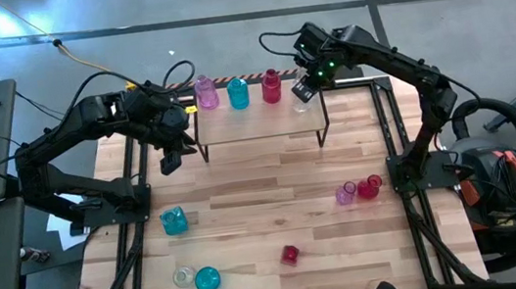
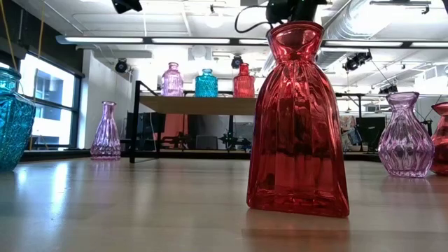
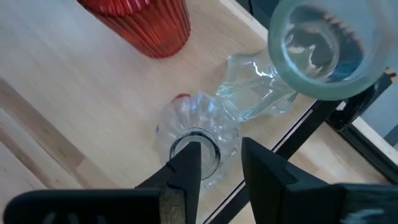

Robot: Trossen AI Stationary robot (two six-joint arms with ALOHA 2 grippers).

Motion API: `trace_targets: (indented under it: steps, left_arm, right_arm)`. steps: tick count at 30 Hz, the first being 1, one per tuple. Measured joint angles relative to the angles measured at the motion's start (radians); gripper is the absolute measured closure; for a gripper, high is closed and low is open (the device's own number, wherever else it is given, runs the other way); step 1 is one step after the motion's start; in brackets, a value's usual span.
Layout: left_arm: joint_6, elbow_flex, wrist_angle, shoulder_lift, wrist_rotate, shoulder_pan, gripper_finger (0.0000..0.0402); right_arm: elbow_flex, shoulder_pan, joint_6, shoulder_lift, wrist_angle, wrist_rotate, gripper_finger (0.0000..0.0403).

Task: Sort vases onto shelf
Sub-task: Put the right transparent vase on the shelf aligned with the other transparent vase

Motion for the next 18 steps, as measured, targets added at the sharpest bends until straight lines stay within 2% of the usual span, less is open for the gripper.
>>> trace_targets:
  steps: [18]
  left_arm:
    - [0.000, 0.000, 0.000, 0.000, 0.000, 0.000, 0.0298]
  right_arm:
    - [0.023, 0.005, 0.003, -0.001, -0.019, 0.003, 0.0309]
